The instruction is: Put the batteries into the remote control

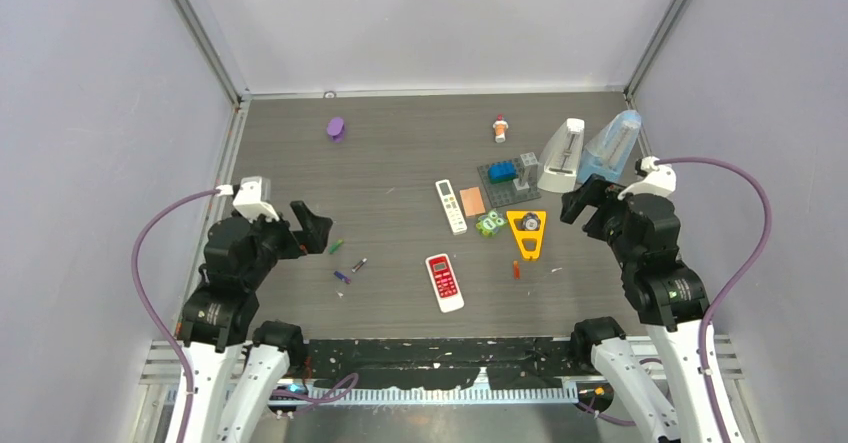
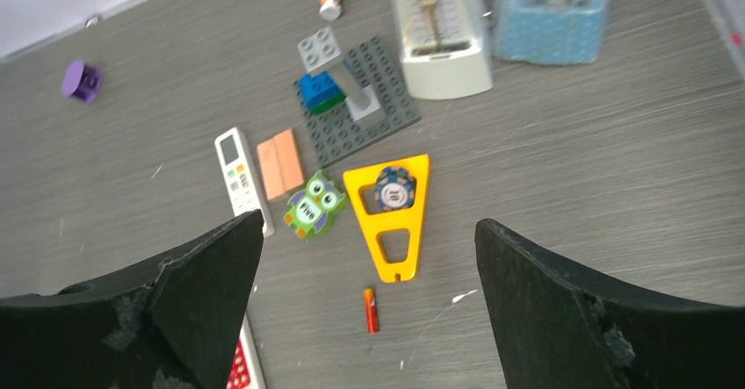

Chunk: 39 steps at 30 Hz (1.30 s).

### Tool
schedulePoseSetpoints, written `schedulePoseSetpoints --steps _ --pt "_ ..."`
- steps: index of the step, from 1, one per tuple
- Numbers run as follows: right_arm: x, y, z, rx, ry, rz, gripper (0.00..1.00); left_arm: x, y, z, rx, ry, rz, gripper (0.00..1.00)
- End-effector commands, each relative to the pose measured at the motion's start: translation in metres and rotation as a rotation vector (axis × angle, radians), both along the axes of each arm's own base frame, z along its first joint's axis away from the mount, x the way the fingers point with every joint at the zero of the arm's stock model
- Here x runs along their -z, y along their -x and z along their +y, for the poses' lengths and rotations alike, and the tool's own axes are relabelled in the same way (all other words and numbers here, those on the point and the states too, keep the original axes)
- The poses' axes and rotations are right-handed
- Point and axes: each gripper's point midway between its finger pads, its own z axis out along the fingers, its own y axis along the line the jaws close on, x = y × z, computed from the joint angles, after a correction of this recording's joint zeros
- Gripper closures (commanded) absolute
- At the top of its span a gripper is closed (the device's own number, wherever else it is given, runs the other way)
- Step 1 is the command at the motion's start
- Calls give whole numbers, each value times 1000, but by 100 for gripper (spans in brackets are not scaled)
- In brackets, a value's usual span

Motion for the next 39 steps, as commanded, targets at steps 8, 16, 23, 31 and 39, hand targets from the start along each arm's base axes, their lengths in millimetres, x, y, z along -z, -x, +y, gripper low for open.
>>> schedulePoseSetpoints --steps 8,16,23,31,39 --pt "33 3 50 -193 -49 70 5 22 -4 -70 290 299 79 0" --pt "79 10 79 -221 -16 205 2 79 -4 -112 202 333 373 1" --pt "96 26 85 -222 -28 280 1 105 0 -174 153 196 535 6" --pt "112 43 71 -201 10 349 0 136 -4 -220 35 -213 719 3" --pt "111 47 73 -211 -24 332 0 176 1 -240 32 -224 827 1"
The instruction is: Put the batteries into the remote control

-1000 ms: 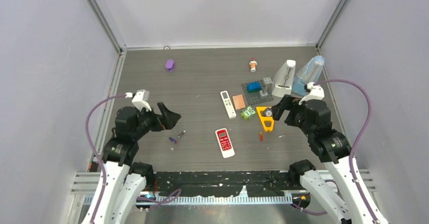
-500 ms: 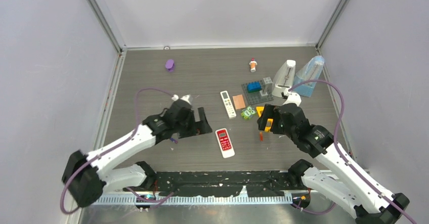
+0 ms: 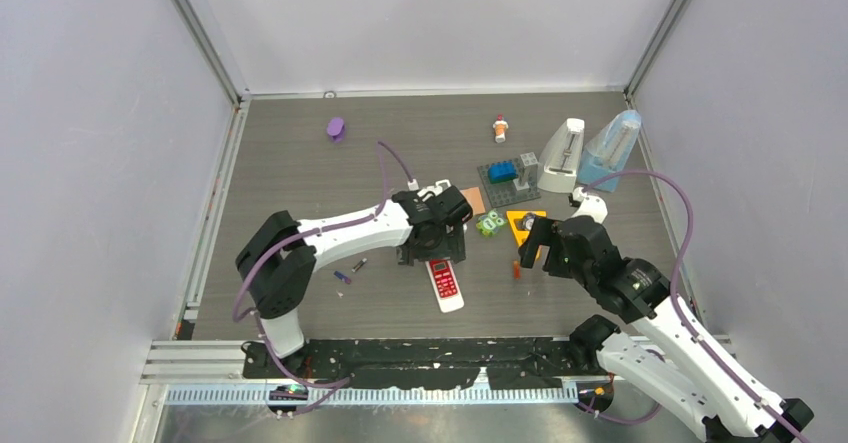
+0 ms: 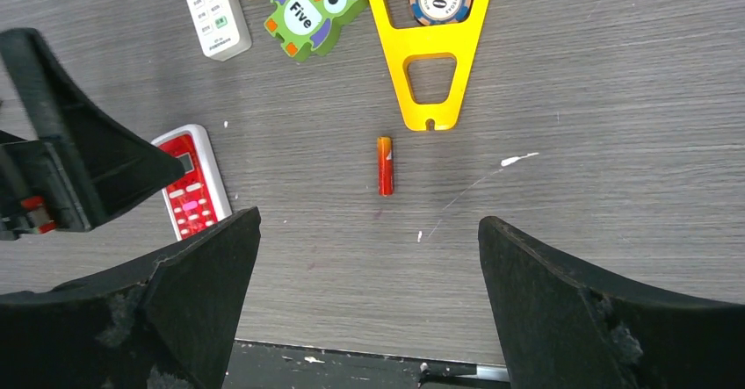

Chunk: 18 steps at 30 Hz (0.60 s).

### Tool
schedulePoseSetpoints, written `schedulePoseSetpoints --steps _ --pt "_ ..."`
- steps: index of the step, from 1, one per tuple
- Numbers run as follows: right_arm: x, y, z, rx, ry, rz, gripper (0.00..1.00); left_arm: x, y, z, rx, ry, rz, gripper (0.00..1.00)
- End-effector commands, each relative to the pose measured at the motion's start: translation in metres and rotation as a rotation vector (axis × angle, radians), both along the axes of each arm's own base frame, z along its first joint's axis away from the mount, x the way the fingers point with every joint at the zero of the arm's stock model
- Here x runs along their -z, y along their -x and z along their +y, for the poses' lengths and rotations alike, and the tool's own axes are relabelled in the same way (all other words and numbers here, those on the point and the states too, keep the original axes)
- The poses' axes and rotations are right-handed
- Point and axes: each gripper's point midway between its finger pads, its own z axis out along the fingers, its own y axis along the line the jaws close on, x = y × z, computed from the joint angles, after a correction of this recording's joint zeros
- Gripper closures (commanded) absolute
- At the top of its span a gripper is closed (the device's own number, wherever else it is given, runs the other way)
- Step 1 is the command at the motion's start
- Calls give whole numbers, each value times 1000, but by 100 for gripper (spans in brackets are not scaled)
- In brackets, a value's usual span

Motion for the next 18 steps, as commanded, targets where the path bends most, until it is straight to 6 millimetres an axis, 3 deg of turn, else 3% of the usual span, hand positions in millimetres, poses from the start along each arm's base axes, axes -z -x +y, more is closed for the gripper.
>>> schedulePoseSetpoints --steps 1,12,18 --pt "-5 -3 2 17 -26 -23 0 4 2 6 -39 -35 22 0" --pt "2 -5 10 -6 -18 27 0 40 5 -7 -12 -55 89 1" --pt "3 -2 16 -27 -33 48 0 50 1 -8 -20 -88 93 5"
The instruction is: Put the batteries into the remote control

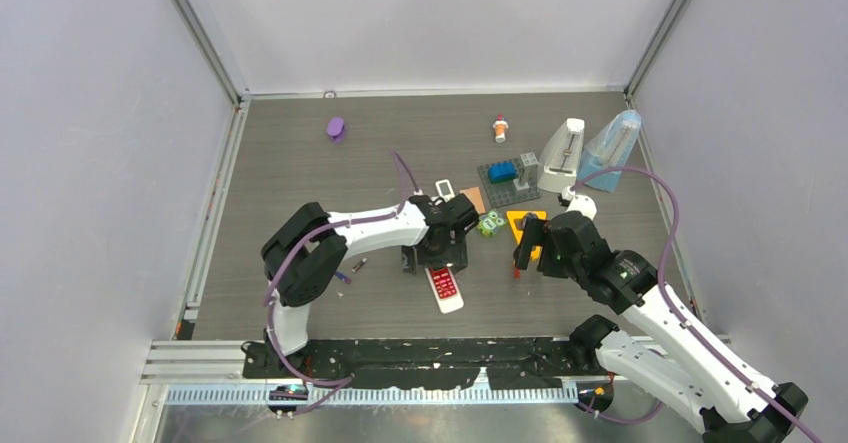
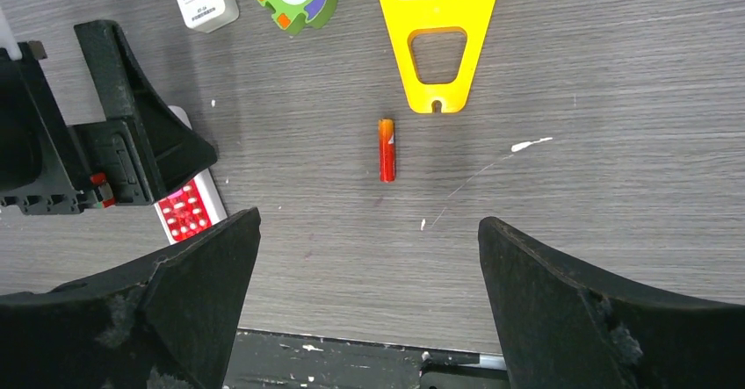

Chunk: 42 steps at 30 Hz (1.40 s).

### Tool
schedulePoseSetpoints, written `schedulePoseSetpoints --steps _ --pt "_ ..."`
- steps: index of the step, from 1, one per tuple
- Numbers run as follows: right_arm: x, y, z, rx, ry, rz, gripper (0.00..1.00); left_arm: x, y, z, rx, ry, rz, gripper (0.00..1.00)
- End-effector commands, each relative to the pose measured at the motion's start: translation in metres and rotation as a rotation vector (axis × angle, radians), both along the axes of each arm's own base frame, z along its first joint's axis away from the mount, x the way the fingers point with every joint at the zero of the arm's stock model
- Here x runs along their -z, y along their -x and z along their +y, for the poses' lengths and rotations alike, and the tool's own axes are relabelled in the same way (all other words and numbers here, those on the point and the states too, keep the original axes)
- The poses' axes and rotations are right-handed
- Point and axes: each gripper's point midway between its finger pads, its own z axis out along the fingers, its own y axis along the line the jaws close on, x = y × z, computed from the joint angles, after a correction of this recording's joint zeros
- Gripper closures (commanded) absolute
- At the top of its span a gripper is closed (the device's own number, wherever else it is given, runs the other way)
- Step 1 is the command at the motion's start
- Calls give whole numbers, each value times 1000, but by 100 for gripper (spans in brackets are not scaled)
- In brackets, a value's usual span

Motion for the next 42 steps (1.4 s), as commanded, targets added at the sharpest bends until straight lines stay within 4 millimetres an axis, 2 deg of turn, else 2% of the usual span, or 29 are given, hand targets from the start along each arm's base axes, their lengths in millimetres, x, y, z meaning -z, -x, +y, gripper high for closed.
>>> schedulePoseSetpoints --steps 1,4,8,13,17,19,22,24,26,27,28,31,32,34,39,41,42 --pt "-10 -3 10 -8 -48 -17 0 2 -8 -8 -3 -4 -13 6" --pt "-10 -2 9 -11 -45 -10 0 11 -3 -6 -3 -24 14 14" --pt "-13 -1 7 -6 -41 -11 0 21 5 -1 -18 -19 36 32" --pt "-14 0 8 5 -55 -10 0 17 5 3 -25 8 6 66" --pt "-16 -2 22 -39 -108 -12 0 0 -3 1 -17 72 -72 91" --pt "-17 -3 29 -56 -138 -12 0 -16 -8 -3 1 125 -126 100" --pt "-19 -3 47 -113 -209 -15 0 -48 -18 -6 35 210 -210 100" --pt "-28 -4 64 -167 -293 -33 0 -74 -25 -7 55 290 -265 100" --pt "-44 -5 85 -236 -389 -65 1 -104 -35 -4 65 389 -323 100" --pt "-58 -9 94 -262 -439 -107 3 -126 -39 -1 72 456 -367 100" --pt "-65 -6 102 -299 -481 -115 4 -139 -40 0 85 514 -385 100" --pt "-110 -8 130 -411 -636 -232 5 -189 -41 5 157 660 -464 100" --pt "-117 -7 135 -426 -668 -241 5 -204 -40 8 179 684 -490 100" --pt "-137 -9 152 -484 -734 -280 5 -230 -35 15 227 725 -541 100" --pt "-189 4 188 -670 -865 -364 5 -285 -17 31 302 879 -648 100" --pt "-205 10 203 -734 -898 -379 5 -306 -8 34 349 962 -695 100" --pt "-206 11 212 -756 -905 -367 5 -316 -2 35 376 998 -717 100"
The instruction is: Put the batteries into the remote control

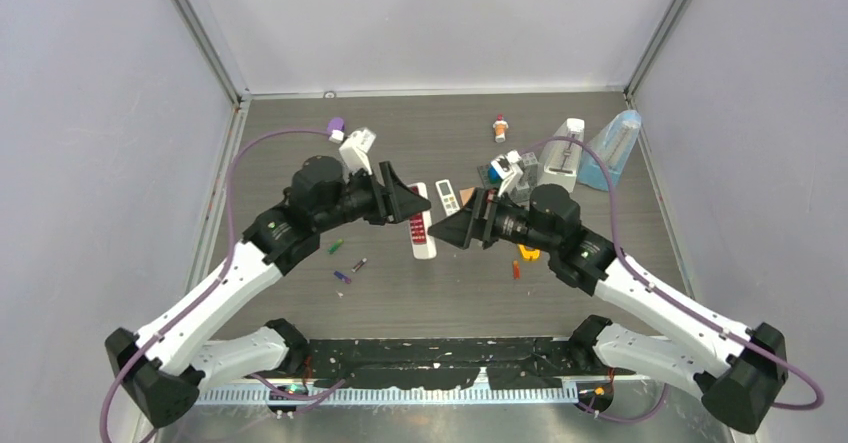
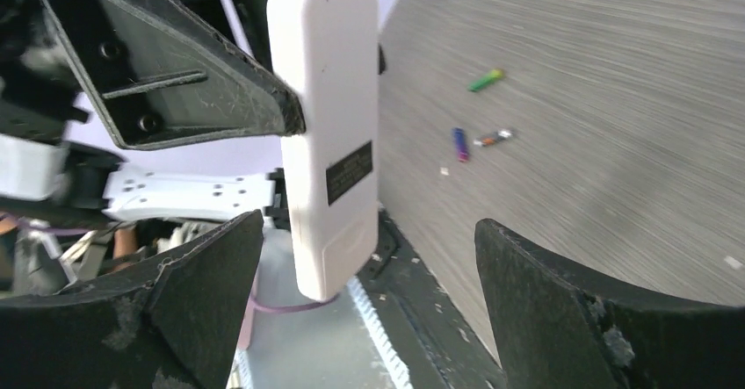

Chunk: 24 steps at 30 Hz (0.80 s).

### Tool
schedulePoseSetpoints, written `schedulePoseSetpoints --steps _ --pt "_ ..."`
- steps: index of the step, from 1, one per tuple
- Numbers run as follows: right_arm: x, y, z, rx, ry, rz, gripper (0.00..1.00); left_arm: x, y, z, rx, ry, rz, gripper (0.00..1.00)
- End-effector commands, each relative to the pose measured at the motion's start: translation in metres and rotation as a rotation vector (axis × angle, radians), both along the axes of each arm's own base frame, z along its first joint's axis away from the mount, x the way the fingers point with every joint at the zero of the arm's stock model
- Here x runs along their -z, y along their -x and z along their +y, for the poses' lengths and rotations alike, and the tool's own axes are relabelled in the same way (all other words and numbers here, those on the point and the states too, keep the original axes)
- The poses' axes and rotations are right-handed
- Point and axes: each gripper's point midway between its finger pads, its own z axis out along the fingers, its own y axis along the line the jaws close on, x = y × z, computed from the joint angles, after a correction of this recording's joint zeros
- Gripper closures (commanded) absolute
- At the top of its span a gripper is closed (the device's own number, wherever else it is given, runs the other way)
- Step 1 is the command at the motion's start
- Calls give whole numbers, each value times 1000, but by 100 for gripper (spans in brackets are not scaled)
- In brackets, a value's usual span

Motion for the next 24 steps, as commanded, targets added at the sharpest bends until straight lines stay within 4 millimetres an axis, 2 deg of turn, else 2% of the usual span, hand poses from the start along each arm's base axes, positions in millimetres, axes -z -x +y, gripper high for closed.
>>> schedulePoseSetpoints --steps 1,4,8,12,17,20,22,24 --pt "-89 16 36 -163 -212 -181 5 -66 26 0 166 191 -202 100" --pt "-87 18 52 -205 -218 -177 5 -88 42 4 222 252 -270 100" --pt "-99 28 65 -291 -261 -206 5 -111 59 8 282 319 -353 100" --pt "-105 38 73 -369 -278 -217 1 -125 63 12 294 350 -409 100" --pt "-104 47 78 -434 -275 -210 24 -130 59 15 279 376 -429 100" --pt "-101 50 80 -449 -272 -202 32 -132 54 18 252 398 -434 100" --pt "-100 54 79 -465 -272 -208 28 -131 49 21 226 412 -434 100" --pt "-100 60 78 -480 -277 -232 10 -132 47 24 207 424 -439 100"
